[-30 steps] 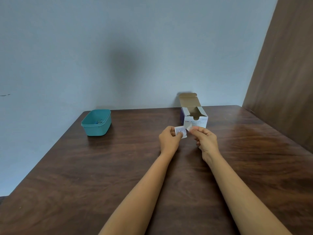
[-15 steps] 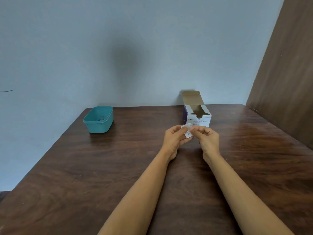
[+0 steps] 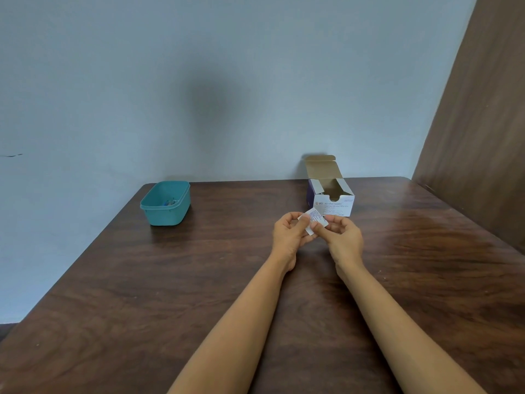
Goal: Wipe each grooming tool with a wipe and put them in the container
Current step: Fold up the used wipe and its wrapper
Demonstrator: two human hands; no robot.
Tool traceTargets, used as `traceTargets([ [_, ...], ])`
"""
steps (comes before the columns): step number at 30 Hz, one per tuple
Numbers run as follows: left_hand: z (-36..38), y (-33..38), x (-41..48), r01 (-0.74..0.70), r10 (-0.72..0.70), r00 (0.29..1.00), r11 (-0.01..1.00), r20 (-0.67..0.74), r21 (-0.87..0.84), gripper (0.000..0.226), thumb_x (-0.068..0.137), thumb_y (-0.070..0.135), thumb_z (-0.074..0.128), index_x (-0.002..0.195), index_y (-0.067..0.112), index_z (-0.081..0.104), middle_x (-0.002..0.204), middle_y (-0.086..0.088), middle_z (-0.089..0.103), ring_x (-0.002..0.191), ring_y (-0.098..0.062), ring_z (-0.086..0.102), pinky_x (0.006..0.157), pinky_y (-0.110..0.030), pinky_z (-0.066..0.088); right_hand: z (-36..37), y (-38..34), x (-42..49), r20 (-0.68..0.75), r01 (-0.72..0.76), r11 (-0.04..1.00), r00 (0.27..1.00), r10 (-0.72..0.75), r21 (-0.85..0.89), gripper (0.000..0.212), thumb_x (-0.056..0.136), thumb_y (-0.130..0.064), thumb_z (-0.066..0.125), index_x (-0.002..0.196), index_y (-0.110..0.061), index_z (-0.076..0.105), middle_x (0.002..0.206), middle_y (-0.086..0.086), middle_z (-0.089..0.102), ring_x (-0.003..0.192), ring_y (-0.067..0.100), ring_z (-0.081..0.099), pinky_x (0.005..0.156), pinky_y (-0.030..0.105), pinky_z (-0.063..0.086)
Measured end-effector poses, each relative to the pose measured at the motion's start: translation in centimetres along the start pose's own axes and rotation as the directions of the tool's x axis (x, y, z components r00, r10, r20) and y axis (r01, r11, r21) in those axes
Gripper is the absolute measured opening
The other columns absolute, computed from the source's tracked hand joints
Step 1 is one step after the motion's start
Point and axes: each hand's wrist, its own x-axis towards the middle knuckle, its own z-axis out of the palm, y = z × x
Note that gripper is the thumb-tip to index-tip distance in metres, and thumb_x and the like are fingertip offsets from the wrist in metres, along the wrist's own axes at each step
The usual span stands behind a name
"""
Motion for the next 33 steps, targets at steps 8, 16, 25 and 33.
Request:
traceTargets([
  [8,0.3,-0.2,-0.1,-0.06,0.073,0.992,0.991,-0.104,0.121,0.006,0.09,0.01,0.064,0.092,0.004,0.063,0.088,-0.011,0.071,0.085,-0.022,0.072,0.071,-0.034,0.061,-0.1,-0.5,-0.4,-0.039,0.12,0.985,0.991,-0.126,-0.127,0.021,0.071,-0.011,0.082,0.082,-0.02,0.066,0.082,-0.002,0.07,0.078,0.011,0.067,0.064,0.012,0.049],
  [16,0.3,-0.1,-0.1,-0.029,0.041,0.993,0.994,-0.113,0.108,0.026,0.088,0.017,0.069,0.097,-0.006,0.062,0.083,-0.014,0.071,0.066,-0.013,0.07,0.063,-0.028,0.06,-0.5,-0.8,-0.2,-0.01,0.192,0.963,0.98,-0.198,-0.188,0.02,0.075,-0.012,0.079,0.089,-0.017,0.067,0.083,0.001,0.068,0.076,0.011,0.065,0.062,0.012,0.046],
  [25,-0.1,0.0,0.3,0.029,-0.024,0.993,0.999,-0.114,0.046,0.025,0.09,0.02,0.067,0.089,-0.005,0.063,0.08,-0.019,0.07,0.07,-0.019,0.071,0.067,-0.03,0.061,-0.8,-0.8,-0.3,0.191,0.453,0.802,0.891,-0.411,-0.39,0.015,0.082,-0.001,0.069,0.092,-0.01,0.074,0.082,-0.004,0.067,0.073,-0.001,0.061,0.069,0.0,0.042],
  [33,-0.1,0.7,0.0,0.069,-0.072,0.994,0.997,-0.081,-0.031,0.018,0.094,0.013,0.06,0.08,0.002,0.062,0.062,-0.007,0.07,0.06,-0.014,0.07,0.06,-0.025,0.059,-0.8,-1.0,-0.4,0.284,0.588,0.68,0.808,-0.516,-0.437,0.019,0.083,0.001,0.067,0.097,-0.007,0.075,0.094,0.007,0.074,0.085,0.015,0.066,0.08,0.025,0.052],
])
